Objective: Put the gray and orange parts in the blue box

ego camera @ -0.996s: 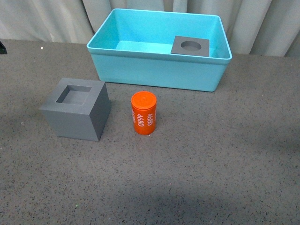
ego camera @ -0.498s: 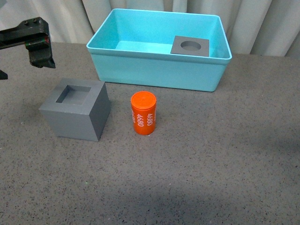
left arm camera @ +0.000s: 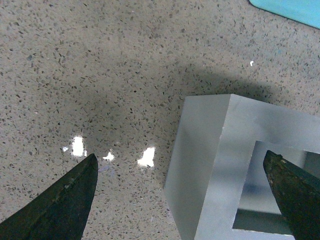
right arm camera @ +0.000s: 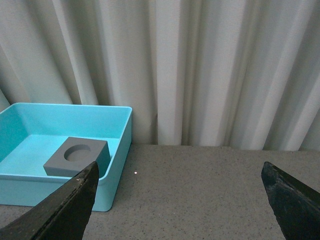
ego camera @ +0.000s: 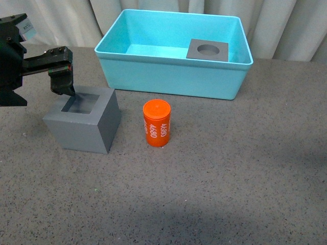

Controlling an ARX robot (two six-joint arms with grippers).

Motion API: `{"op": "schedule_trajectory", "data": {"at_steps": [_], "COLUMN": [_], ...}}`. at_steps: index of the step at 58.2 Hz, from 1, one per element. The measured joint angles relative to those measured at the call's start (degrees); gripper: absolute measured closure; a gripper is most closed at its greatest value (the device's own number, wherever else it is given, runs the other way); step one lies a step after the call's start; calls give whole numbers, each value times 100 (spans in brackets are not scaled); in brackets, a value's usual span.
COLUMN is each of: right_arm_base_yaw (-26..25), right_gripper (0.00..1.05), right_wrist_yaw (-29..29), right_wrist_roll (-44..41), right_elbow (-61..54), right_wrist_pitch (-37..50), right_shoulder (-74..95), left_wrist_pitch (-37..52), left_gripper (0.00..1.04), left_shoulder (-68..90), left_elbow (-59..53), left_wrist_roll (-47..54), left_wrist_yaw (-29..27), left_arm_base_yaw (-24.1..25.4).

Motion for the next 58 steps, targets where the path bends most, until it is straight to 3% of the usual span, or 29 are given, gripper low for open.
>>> {"op": "schedule_trajectory", "data": {"at_steps": [5,32,58], "right_arm_base_yaw": [0,0,0], "right_gripper": [10,10,10], "right_wrist_yaw": [0,-2,0], "right_wrist_roll": [0,0,0], "right_elbow": [0,0,0], "right_wrist_pitch": [0,0,0], "right_shoulder": [0,0,0], "left_wrist_pitch": [-4,-116,-291], "left_gripper": [11,84,87], "left_shoulder": [131,173,-1224], "left_elbow": [72,153,219], "left_wrist_roll": [90,249,125], "left_wrist_yaw": [-28,-11,-20], "left_arm_base_yaw": [-44,-199,-417]}}
